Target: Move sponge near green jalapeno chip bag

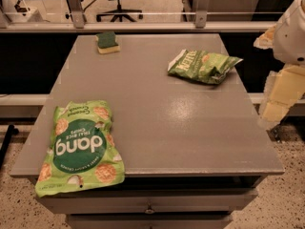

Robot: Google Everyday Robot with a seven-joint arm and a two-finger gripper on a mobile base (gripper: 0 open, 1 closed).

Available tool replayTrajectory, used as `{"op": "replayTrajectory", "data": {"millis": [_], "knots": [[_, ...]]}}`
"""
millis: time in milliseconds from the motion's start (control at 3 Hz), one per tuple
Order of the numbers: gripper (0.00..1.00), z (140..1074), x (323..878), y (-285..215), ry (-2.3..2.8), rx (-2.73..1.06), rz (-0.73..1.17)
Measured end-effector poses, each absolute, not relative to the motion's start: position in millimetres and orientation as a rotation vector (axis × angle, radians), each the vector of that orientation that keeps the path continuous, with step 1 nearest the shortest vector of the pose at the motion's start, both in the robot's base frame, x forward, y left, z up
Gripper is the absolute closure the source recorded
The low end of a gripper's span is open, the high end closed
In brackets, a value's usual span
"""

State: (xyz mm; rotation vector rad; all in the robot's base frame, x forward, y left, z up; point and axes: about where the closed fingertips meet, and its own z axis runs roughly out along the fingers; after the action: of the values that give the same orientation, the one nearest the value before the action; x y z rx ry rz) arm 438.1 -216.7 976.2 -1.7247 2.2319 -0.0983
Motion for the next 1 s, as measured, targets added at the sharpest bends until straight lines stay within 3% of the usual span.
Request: {"op": "replayTrajectory", "data": {"millis": [667, 1000], "knots": [[0.0, 975.7, 441.2, -208.9, 2.206, -1.733, -0.102], [0.0, 957.9, 477.7, -166.4, 2.155, -1.717, 0.015]]}}
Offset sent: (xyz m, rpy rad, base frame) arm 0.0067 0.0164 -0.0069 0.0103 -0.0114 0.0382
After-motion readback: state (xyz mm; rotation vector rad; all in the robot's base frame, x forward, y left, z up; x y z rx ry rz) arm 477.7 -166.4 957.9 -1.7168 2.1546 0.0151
